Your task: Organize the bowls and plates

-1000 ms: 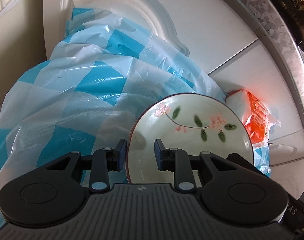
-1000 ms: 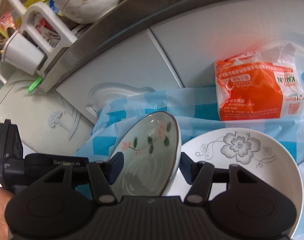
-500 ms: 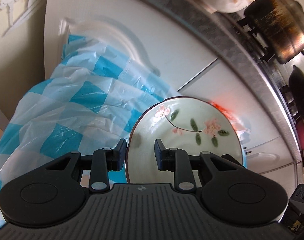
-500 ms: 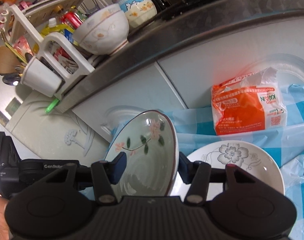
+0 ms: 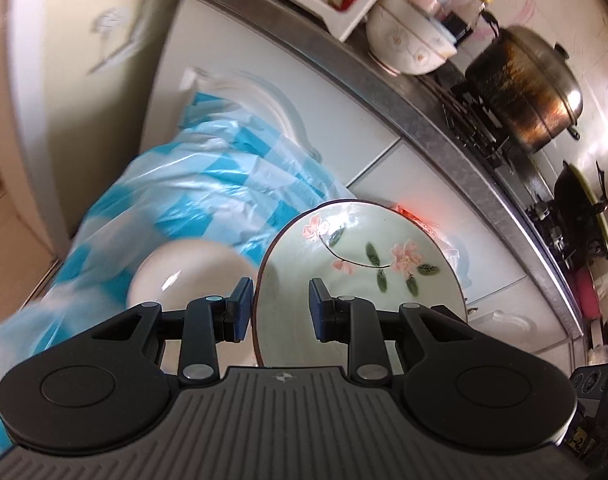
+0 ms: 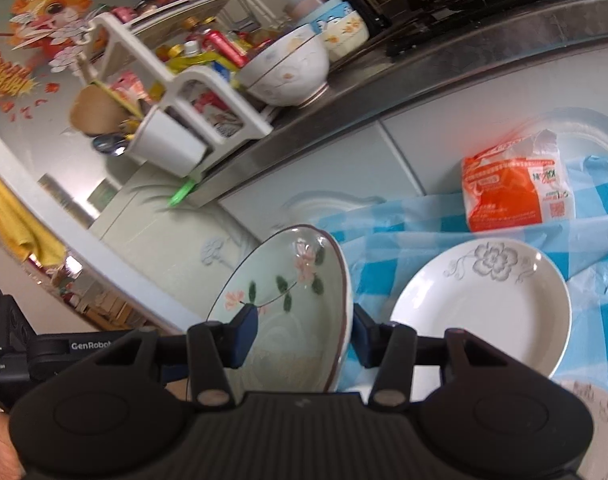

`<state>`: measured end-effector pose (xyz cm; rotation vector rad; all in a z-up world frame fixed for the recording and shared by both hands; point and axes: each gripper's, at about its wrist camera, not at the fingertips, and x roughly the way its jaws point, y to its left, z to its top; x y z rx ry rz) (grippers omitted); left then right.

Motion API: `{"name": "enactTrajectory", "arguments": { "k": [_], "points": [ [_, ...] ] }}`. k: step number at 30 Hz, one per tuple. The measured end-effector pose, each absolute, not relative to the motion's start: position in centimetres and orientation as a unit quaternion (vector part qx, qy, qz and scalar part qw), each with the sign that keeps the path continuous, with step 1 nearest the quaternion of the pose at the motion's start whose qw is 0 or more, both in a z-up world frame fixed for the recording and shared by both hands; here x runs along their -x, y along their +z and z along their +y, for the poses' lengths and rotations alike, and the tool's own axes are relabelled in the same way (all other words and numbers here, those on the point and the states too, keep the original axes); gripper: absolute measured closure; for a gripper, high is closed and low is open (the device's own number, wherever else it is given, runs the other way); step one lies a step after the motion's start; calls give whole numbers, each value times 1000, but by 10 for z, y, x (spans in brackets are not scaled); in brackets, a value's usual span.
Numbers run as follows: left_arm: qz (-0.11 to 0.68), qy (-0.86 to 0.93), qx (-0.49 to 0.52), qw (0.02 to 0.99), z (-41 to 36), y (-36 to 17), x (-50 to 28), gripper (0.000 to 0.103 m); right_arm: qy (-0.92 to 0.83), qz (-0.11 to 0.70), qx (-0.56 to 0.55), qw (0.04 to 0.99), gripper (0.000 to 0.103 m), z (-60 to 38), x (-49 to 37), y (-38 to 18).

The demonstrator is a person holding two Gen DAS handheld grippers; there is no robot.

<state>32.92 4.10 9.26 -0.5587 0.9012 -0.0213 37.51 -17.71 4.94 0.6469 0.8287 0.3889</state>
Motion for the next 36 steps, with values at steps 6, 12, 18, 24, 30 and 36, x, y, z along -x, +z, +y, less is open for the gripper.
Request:
{"name": "enactTrajectory", "arguments": {
  "k": [6, 12, 18, 24, 30, 36],
  "points": [
    [420, 40, 267, 867, 45, 105, -262, 74, 231, 425, -298, 823, 56, -163, -330, 61],
    [428, 76, 274, 858, 50, 104, -207, 74, 261, 460, -274, 803, 57, -146, -287, 66],
    [439, 95, 272, 851, 61, 95, -184, 74, 275, 494, -235, 791, 57, -122, -259, 49],
    [462, 93, 269, 840, 70, 61, -174, 74, 264, 518, -182, 793, 59, -105, -244, 21],
    [479, 83, 275, 829, 78, 31, -176, 74, 247, 538, -134, 795, 61, -95, -241, 1],
    [486, 72, 263, 831, 80, 15, -174, 74, 239, 537, -94, 804, 61, -83, -240, -8]
  ]
}}
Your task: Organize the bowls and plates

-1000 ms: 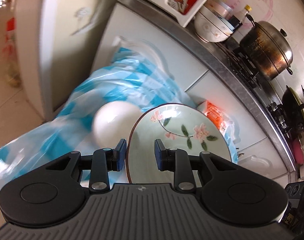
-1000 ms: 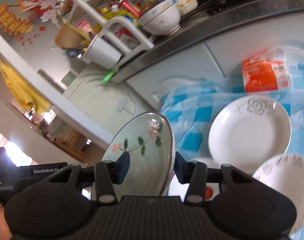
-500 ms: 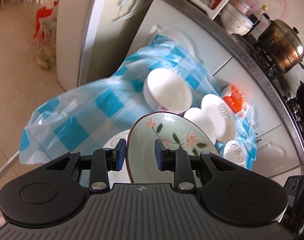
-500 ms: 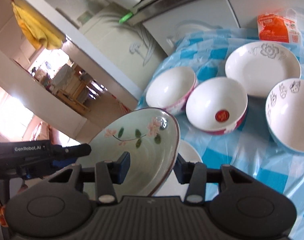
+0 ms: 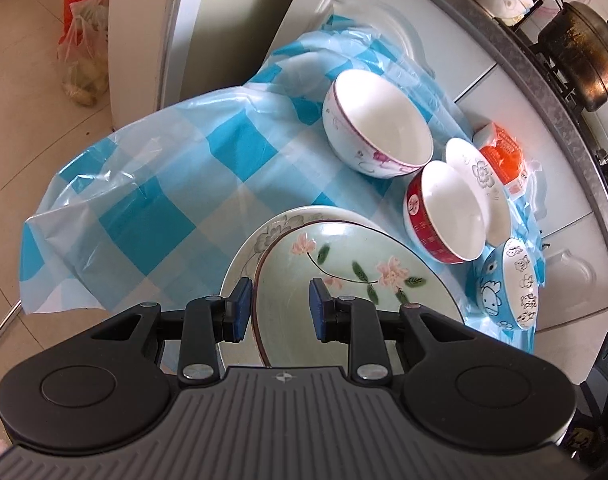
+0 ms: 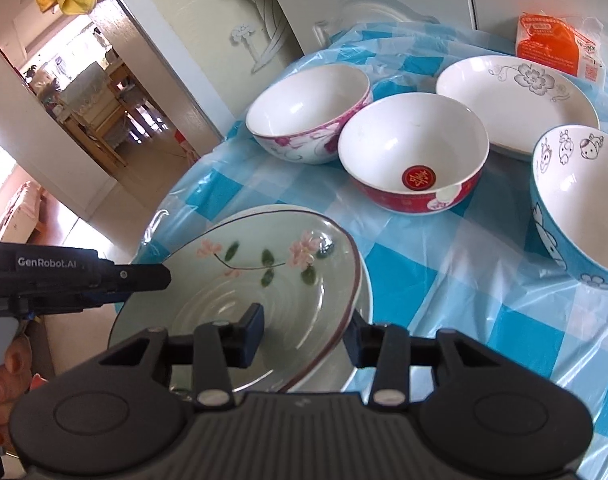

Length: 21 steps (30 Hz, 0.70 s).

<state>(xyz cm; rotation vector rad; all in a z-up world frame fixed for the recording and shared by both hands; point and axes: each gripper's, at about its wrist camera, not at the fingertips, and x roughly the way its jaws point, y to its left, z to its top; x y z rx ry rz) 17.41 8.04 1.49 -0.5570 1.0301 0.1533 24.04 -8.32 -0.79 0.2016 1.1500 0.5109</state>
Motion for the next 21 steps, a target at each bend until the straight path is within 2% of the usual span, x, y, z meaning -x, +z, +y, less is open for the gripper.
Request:
{"name": "enactTrajectory", "arguments": {
  "k": [12, 21],
  "points": [
    [503, 63, 262, 821, 85, -1, -170, 74, 235, 535, -43, 810, 61, -68, -240, -13],
    [508, 49, 269, 817, 90, -3, -167, 74, 237, 546, -27, 803, 53, -63, -241, -14]
  ]
}}
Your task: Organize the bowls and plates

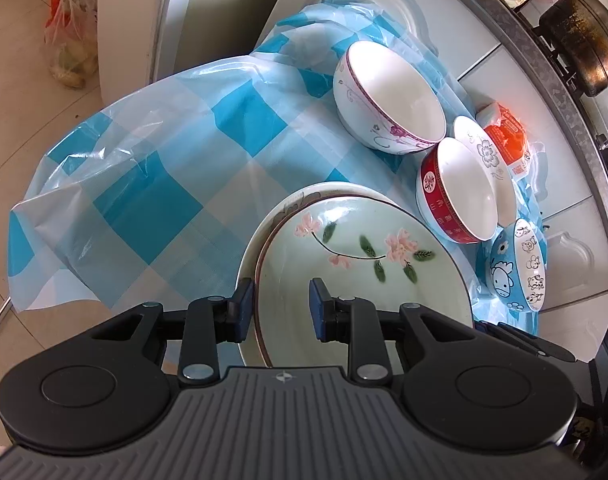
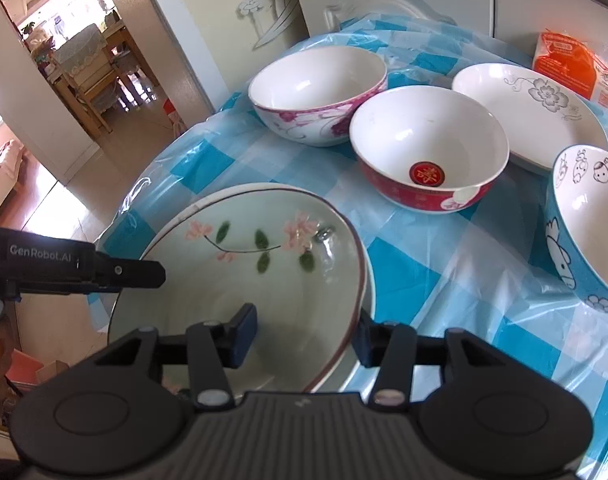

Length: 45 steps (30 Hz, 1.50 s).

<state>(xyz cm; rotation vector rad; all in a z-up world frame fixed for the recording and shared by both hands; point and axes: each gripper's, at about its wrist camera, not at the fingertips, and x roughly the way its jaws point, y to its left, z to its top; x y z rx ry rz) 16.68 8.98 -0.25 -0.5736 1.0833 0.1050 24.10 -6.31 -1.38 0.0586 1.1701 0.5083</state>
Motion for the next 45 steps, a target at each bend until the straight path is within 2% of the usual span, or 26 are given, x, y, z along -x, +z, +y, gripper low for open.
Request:
{"name": "enactTrajectory", "arguments": {
  "k": [4, 9, 11, 13, 18, 23, 34, 45],
  "points": [
    [512, 47, 271, 814, 90, -2, -166, 70, 238, 554, -19, 798, 51, -61, -242, -12],
    [516, 47, 269, 812, 89, 1, -164, 66, 236, 549, 7, 801, 43, -55, -240, -3],
    [505, 50, 259, 822, 89, 7, -162, 62, 227, 523, 43, 821, 27, -53, -238, 4],
    [494, 56, 239, 834, 89, 15, -162, 51, 233, 508, 58, 827, 23, -52, -240, 8],
    [488, 57, 224, 842, 95, 28, -164, 47, 219, 508, 31, 832, 21, -65, -245, 18],
    [483, 59, 196, 851, 91, 38, -163, 36, 196, 507, 15, 839, 13, -84, -243, 28],
    [480, 45, 161, 861, 68, 52, -180, 8, 157, 492, -7, 856, 9, -119, -235, 43],
    [490, 26, 129, 862, 23, 61, -193, 1, 95, 489, -10, 867, 1, -161, -222, 48]
  ]
}}
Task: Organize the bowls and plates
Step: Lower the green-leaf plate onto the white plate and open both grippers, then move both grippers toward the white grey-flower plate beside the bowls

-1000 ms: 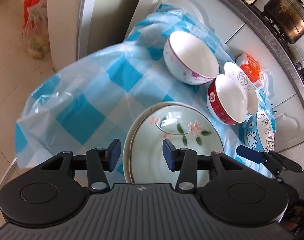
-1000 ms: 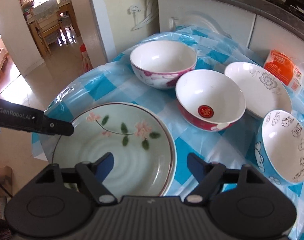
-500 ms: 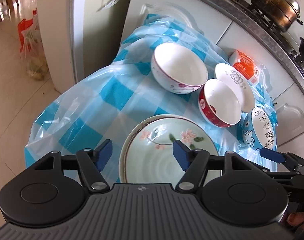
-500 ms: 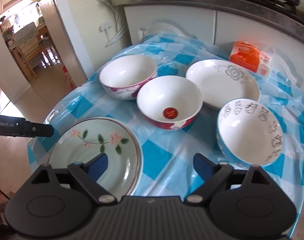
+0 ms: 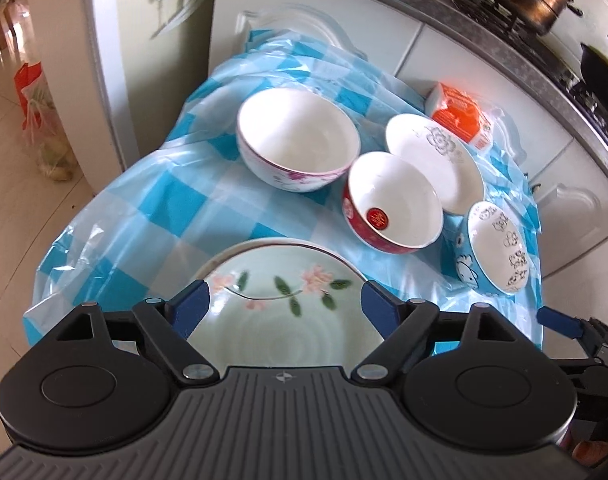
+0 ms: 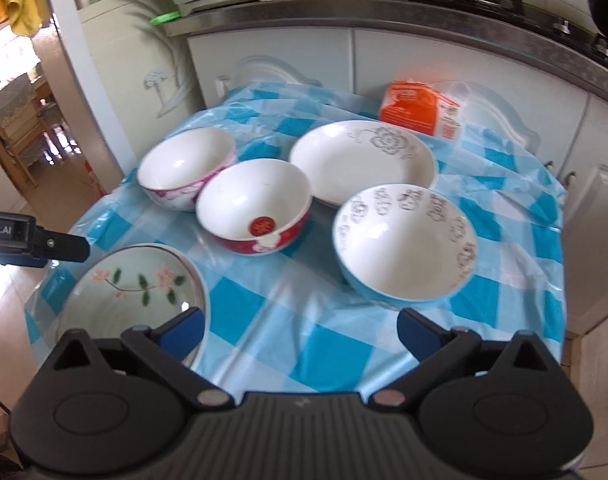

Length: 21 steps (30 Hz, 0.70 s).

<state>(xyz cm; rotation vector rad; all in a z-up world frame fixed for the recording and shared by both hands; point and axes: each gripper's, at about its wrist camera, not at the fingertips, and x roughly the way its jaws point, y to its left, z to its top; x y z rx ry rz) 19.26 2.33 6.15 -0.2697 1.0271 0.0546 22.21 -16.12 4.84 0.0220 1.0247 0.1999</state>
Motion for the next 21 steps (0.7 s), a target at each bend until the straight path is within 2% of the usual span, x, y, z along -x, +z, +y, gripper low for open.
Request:
{"name": "enactTrajectory", "arguments": {
  "k": [7, 15, 21],
  "points": [
    [490, 4, 130, 862, -4, 64, -195, 0, 36, 491, -15, 870, 1, -198, -214, 52],
    [459, 25, 171, 871, -21, 70, -199, 0, -23, 530, -34, 847, 1, -241, -211, 50],
    [456, 29, 175, 872, -31, 68, -209, 0, -29, 511, -21, 859, 1, -263, -192, 43]
  ]
}}
